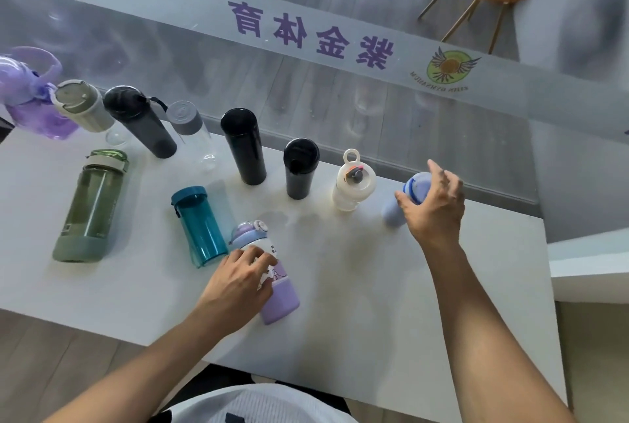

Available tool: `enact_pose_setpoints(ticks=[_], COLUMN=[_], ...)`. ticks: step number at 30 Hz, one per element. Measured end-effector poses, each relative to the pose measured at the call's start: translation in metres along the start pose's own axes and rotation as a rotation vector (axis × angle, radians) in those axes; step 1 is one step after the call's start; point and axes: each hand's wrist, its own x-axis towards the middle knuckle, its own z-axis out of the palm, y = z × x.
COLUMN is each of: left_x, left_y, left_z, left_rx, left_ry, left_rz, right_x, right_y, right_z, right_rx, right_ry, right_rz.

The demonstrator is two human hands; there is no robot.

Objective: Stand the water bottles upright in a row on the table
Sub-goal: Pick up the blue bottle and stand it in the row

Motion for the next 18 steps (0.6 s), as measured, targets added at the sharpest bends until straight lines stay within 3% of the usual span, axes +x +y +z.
enact_pose_setpoints(ticks=[3,7,12,18], left_x=[0.001,-0.002,-0.003,0.027], left_y=[-0.008,-0.026,-0.059,-0.109], left_z=[-0.006,-0.013,-0.020,-0.037], left_rx=[0.010,0.022,0.011,0.088], left_ry=[0.008,0.015,0.002,0.005], left_rz=[-0.026,-0.054,-0.141,-0.321], right_x=[-0.020,-0.063,-0.121,-0.150], right_y=[-0.026,-0.073,-0.123,-0.162], right_z=[0.007,0.036,0.077,0.115], right_rx=[-0.015,0.053,0.121,-0.039], right_ry=[0.130,0.096,-0.261,-0.655], right_rz=[-0.132,-0.266,-0.246,-0.160])
